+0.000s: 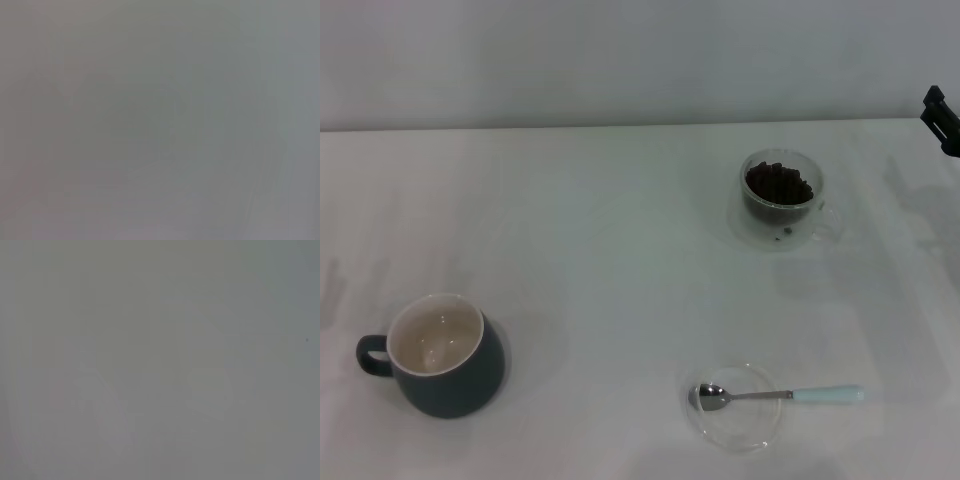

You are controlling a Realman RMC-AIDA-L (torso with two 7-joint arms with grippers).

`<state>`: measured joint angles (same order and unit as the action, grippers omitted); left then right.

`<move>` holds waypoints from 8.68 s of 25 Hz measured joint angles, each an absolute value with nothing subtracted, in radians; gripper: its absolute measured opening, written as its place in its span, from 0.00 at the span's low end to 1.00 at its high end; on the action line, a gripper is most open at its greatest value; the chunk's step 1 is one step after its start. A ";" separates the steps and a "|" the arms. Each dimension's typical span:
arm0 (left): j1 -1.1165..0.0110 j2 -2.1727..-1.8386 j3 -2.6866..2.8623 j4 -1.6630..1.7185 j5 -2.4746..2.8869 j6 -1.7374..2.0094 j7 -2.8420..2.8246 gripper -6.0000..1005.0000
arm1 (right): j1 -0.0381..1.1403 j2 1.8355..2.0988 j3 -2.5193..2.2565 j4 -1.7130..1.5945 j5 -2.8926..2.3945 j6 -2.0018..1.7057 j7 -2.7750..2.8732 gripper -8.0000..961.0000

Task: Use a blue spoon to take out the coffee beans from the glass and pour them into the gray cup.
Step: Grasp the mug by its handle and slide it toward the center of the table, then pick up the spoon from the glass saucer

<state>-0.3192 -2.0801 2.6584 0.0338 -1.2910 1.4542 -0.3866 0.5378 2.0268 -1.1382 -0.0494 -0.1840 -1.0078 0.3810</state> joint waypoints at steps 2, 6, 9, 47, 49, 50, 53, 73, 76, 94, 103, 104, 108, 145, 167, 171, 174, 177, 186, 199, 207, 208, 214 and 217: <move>-0.319 -2.080 2.658 0.034 -1.291 1.454 -0.387 0.83 | 0.538 2.027 -1.138 -0.049 -0.184 -1.008 0.380 0.91; -0.315 -2.080 2.658 0.043 -1.291 1.454 -0.387 0.83 | 0.537 2.026 -1.138 -0.049 -0.184 -1.008 0.378 0.91; -0.305 -2.080 2.658 0.059 -1.292 1.455 -0.384 0.83 | 0.536 2.026 -1.138 -0.049 -0.184 -1.008 0.378 0.91; -0.094 -2.082 2.660 0.017 -0.827 1.419 -0.290 0.82 | 0.536 2.025 -1.138 -0.066 -0.181 -1.016 0.382 0.91; -0.109 -2.082 2.660 0.017 -0.824 1.406 -0.290 0.82 | 0.536 2.025 -1.138 -0.066 -0.181 -1.016 0.382 0.91; -0.115 -2.082 2.660 0.017 -0.822 1.397 -0.291 0.82 | 0.536 2.025 -1.138 -0.066 -0.180 -1.016 0.382 0.91; -0.134 -2.081 2.660 0.018 -0.818 1.367 -0.294 0.82 | 0.535 2.025 -1.138 -0.066 -0.179 -1.015 0.382 0.91; -0.204 -2.082 2.660 0.023 -0.819 1.299 -0.290 0.72 | 0.538 2.025 -1.132 -0.066 -0.176 -1.008 0.382 0.91; -0.212 -2.082 2.660 0.042 -0.818 1.277 -0.290 0.63 | 0.539 2.025 -1.132 -0.066 -0.176 -1.008 0.382 0.91; -0.237 -2.085 2.653 0.085 -0.820 1.251 -0.286 0.12 | 0.541 2.025 -1.137 -0.066 -0.176 -1.008 0.382 0.91; -0.284 -2.085 2.658 0.120 -0.815 1.237 -0.250 0.12 | 0.545 2.026 -1.139 -0.066 -0.176 -1.014 0.382 0.91; -0.289 -2.085 2.658 0.129 -0.813 1.231 -0.240 0.12 | 0.545 2.026 -1.139 -0.066 -0.176 -1.015 0.382 0.91; -0.309 -2.087 2.664 0.151 -0.786 1.209 -0.223 0.12 | 0.545 2.027 -1.139 -0.066 -0.176 -1.015 0.382 0.91; -0.316 -2.089 2.682 0.266 -0.776 1.065 -0.148 0.56 | 0.549 2.028 -1.138 -0.066 -0.176 -1.015 0.385 0.91; -0.138 -2.081 2.670 0.268 -0.794 1.261 -0.145 0.65 | 0.541 2.028 -1.138 -0.059 -0.184 -1.010 0.424 0.91; -0.116 -2.082 2.659 0.244 -0.892 1.336 -0.150 0.65 | 0.514 2.021 -1.174 -0.056 -0.185 -1.008 0.556 0.91; -0.120 -2.082 2.658 0.230 -0.999 1.377 -0.159 0.65 | 0.469 2.015 -1.259 -0.067 -0.186 -1.023 0.715 0.91; -0.141 -2.082 2.658 0.228 -1.074 1.395 -0.172 0.65 | 0.375 2.007 -1.349 -0.080 -0.186 -1.119 0.917 0.90; -0.205 -2.084 2.658 0.191 -1.203 1.407 -0.270 0.66 | 0.220 2.003 -1.483 -0.021 -0.187 -1.394 1.187 0.90; -0.270 -2.086 2.660 0.200 -1.249 1.385 -0.266 0.87 | 0.191 2.013 -1.549 0.161 -0.359 -1.612 1.304 0.90; -0.269 -2.088 2.666 0.216 -1.249 1.382 -0.269 0.88 | 0.185 2.014 -1.371 0.237 -0.524 -1.645 1.298 0.90; -0.269 -2.088 2.665 0.216 -1.250 1.382 -0.270 0.88 | 0.182 2.014 -1.324 0.273 -0.542 -1.668 1.280 0.90; -0.286 -2.087 2.661 0.216 -1.250 1.382 -0.270 0.88 | 0.151 2.011 -1.142 0.358 -0.682 -1.753 1.172 0.89; -0.297 -2.086 2.660 0.216 -1.250 1.382 -0.270 0.88 | 0.148 2.011 -1.087 0.384 -0.752 -1.741 1.134 0.89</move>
